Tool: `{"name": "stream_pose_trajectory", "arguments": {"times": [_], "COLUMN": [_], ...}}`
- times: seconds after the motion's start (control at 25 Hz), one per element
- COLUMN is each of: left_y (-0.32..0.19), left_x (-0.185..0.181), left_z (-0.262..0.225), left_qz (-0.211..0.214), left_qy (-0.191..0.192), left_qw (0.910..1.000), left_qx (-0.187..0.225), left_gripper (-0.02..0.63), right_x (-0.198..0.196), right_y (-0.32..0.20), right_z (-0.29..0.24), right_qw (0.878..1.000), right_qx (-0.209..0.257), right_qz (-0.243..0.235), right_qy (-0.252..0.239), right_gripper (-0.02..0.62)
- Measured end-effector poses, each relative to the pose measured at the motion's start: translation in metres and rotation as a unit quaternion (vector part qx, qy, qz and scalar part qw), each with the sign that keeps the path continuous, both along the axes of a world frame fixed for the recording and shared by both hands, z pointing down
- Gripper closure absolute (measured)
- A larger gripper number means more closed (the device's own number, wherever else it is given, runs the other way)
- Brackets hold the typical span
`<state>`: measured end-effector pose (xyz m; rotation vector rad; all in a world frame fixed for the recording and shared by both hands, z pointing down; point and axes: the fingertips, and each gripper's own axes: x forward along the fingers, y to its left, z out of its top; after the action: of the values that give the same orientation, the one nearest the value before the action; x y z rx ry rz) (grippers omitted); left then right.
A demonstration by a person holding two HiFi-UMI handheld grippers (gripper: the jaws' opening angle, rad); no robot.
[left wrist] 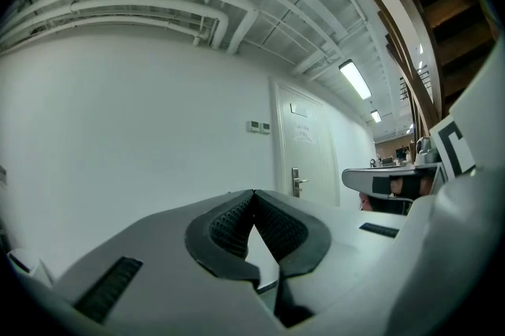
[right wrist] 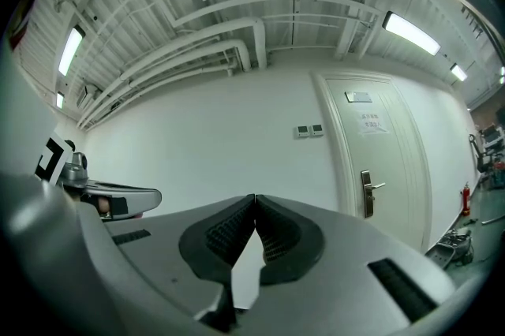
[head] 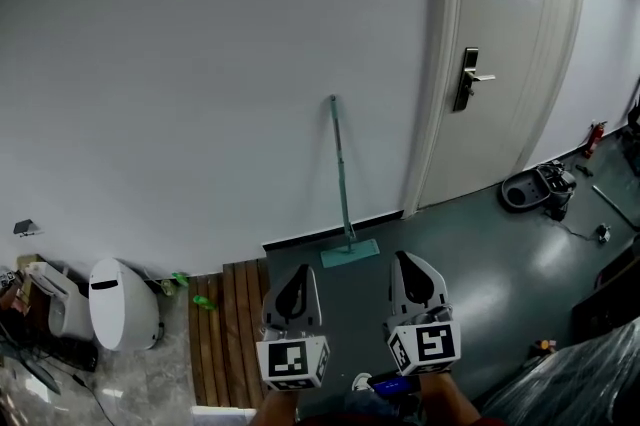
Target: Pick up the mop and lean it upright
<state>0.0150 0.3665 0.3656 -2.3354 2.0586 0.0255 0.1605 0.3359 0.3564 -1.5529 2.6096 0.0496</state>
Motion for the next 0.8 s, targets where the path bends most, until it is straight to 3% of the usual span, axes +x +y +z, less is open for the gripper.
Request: {"name": "stream_pose_trajectory", "arguments": {"times": [0.32,0.8], "left_y": [-0.042,-0.071], "left_x": [0.035,0.032], "left_z": [-0.008,0.003], "left_qz": [-0.002,-0.012], "left_qy": [0.006,0.009], "left_qw": [0.9999,0.9999], "left_qx": [0.009,0.003], "left_gripper": [0.592,0.592], "right_x": [0.032,0.022], "right_y": [-0.044,-0.077], "right_z": [-0.005,0.006], "right_qw": [1.000,1.000], "right_qx": [0.009,0.000], "right_qz": [-0.003,-0.021], "right_qy": [-0.004,-0.002], "right_gripper": [0.578,0.578]}}
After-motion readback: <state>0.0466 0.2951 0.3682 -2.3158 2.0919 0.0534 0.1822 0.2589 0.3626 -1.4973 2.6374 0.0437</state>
